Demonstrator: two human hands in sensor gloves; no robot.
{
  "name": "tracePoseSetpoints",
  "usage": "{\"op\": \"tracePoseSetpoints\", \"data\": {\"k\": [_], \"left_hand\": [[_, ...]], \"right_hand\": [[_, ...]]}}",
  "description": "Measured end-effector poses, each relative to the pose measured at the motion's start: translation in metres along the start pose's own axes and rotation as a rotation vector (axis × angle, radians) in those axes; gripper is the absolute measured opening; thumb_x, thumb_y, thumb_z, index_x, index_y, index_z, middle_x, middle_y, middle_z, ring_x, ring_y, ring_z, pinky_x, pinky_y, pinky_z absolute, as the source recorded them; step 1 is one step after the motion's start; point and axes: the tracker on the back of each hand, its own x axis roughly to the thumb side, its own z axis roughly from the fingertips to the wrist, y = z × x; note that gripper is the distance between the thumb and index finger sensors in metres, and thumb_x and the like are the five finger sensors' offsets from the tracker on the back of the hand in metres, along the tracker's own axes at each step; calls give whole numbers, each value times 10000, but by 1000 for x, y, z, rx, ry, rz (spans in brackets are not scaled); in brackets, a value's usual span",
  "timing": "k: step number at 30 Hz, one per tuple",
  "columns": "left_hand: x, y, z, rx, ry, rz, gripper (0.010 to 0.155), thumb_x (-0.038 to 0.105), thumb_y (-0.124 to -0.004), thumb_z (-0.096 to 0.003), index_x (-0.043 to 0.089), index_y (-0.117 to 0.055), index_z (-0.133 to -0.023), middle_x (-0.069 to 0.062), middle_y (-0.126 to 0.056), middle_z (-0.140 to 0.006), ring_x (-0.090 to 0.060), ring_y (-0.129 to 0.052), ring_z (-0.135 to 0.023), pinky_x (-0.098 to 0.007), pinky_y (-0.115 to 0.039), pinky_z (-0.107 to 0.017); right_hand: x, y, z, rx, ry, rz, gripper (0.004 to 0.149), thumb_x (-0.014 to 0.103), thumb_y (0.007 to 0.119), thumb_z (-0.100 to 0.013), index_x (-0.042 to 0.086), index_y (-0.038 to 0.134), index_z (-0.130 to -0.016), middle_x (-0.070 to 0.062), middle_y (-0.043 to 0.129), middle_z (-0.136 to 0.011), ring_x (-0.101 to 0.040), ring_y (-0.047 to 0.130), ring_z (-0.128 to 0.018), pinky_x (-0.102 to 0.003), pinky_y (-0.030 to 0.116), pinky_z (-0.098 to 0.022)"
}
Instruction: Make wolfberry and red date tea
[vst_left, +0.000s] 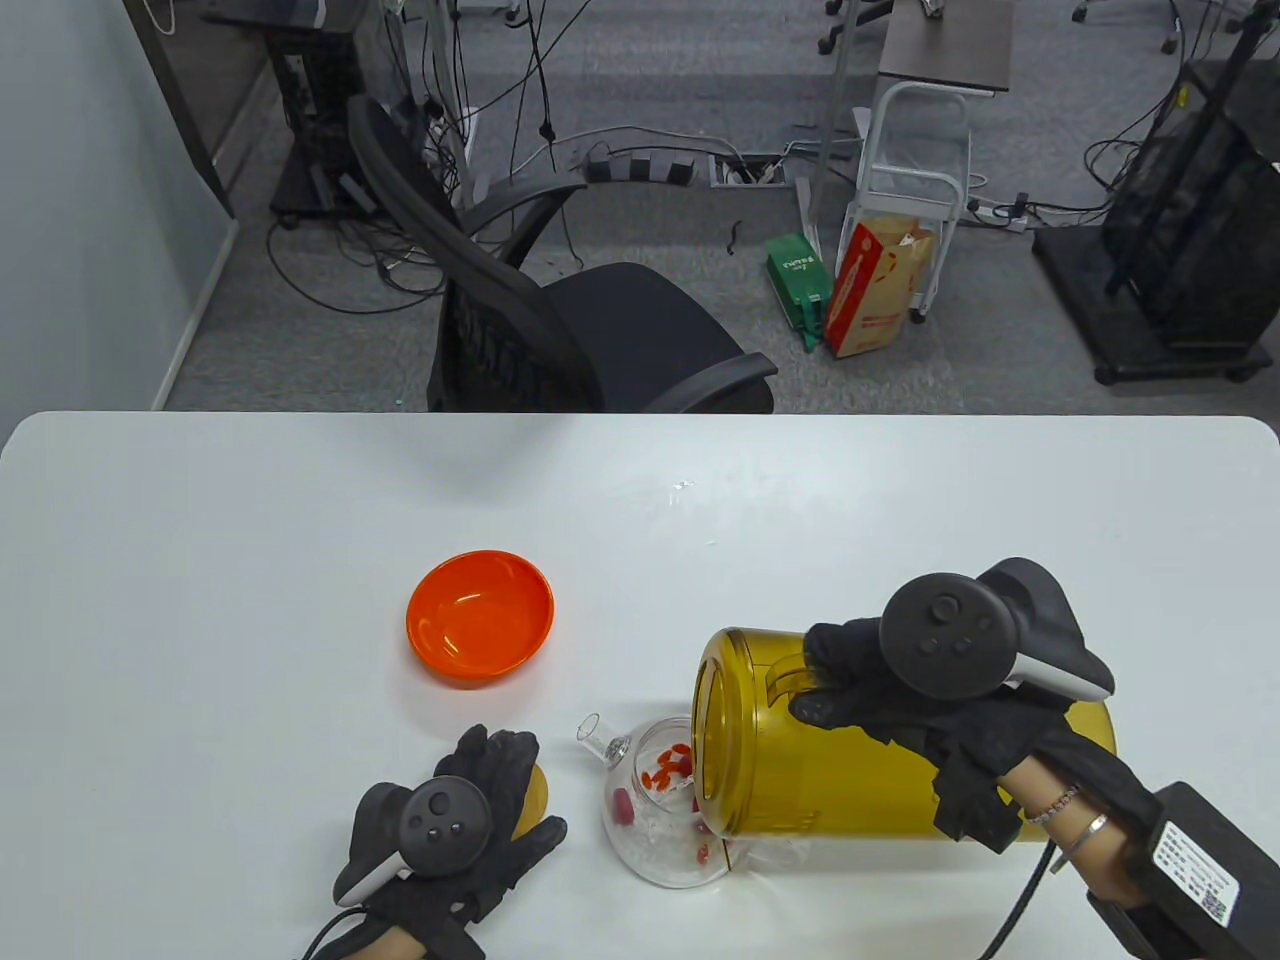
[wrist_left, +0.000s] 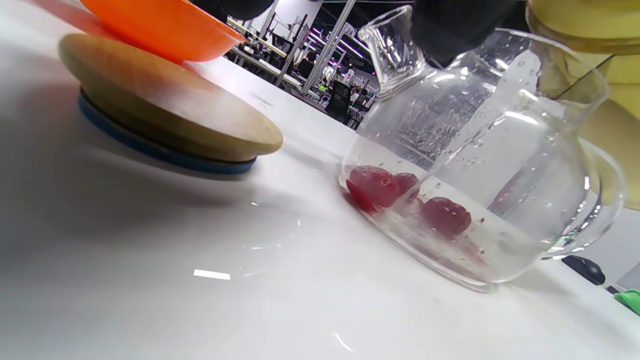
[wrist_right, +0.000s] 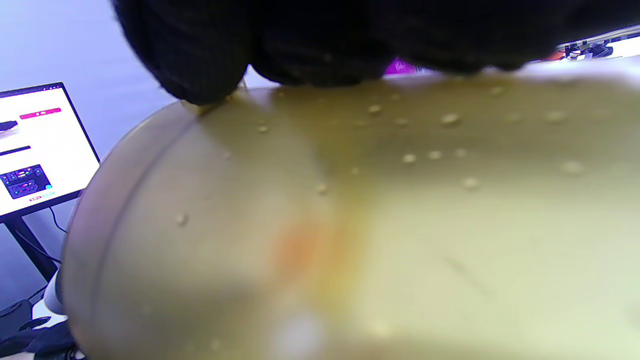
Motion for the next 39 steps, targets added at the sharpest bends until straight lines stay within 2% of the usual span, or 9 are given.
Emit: {"op": "tracePoseSetpoints", "data": {"k": [39], "left_hand": [[0, 0, 0, -11, -3, 4, 806, 523, -666, -594, 33, -283, -1108, -327, -378, -1156, -566, -243, -1041, -674, -291, -694]], "right_hand": [[3, -1, -4, 20, 3, 7, 419, 483, 845, -463, 136, 867, -696, -63, 939, -392, -201, 920, -191, -447, 829, -215]]}}
